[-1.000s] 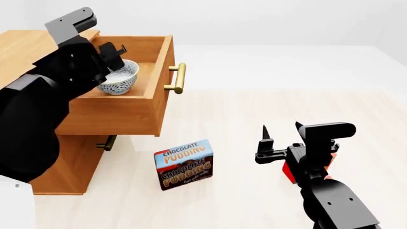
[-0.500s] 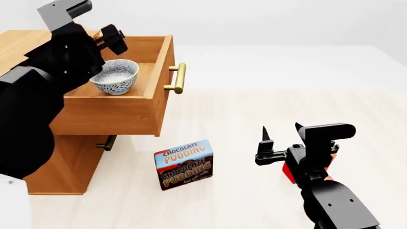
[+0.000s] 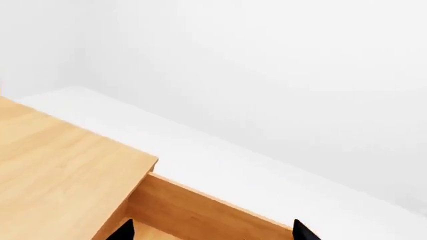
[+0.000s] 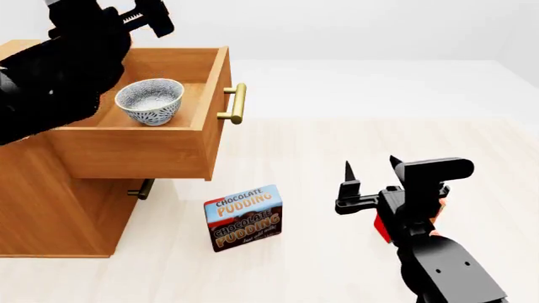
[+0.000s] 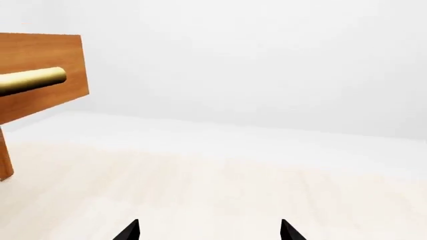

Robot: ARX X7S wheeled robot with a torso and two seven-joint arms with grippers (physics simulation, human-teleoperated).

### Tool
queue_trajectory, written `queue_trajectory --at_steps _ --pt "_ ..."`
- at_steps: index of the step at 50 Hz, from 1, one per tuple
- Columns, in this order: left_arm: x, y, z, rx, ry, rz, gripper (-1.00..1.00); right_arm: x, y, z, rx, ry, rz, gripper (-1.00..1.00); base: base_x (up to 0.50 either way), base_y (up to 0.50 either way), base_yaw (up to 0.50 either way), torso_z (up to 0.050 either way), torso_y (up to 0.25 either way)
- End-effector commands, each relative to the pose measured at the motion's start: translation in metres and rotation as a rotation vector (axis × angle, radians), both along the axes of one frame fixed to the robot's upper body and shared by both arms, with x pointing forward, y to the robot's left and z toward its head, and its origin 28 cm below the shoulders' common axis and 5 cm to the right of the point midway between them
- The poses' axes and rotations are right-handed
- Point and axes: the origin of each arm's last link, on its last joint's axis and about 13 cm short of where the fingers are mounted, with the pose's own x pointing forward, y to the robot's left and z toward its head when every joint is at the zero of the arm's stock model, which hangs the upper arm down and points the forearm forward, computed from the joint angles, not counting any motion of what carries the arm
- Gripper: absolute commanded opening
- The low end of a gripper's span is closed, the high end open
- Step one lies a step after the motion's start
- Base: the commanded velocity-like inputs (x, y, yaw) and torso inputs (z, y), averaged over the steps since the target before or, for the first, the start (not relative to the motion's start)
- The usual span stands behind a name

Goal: Put the bowl in the top drawer of the cabinet.

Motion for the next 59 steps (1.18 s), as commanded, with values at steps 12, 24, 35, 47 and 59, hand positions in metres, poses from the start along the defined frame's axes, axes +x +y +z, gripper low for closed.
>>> queue_trajectory --at_steps 12,24,35,47,59 --pt "-0.144 0.005 -0.067 0.076 -0.397 -0.338 1.00 -0.047 0.023 0.076 0.052 -0.369 -0.065 1.00 0.00 0.00 0.00 0.000 0.000" --pt "-0.195 -0.001 -0.097 0.073 -0.472 -0.424 1.00 -0.082 0.031 0.070 -0.043 -0.518 -0.107 1.00 0.00 0.00 0.00 0.000 0.000" --pt "-0.224 -0.006 -0.117 0.134 -0.593 -0.382 1.00 -0.113 0.039 0.067 -0.060 -0.642 -0.082 1.00 0.00 0.00 0.00 0.000 0.000" --pt "-0.247 -0.004 -0.136 0.033 -0.619 -0.399 1.00 -0.133 0.045 0.057 -0.055 -0.713 -0.024 1.00 0.00 0.00 0.00 0.000 0.000" --pt "-0.274 -0.009 -0.143 0.082 -0.739 -0.402 1.00 -0.151 0.044 0.055 -0.012 -0.809 -0.007 1.00 0.00 0.00 0.00 0.000 0.000"
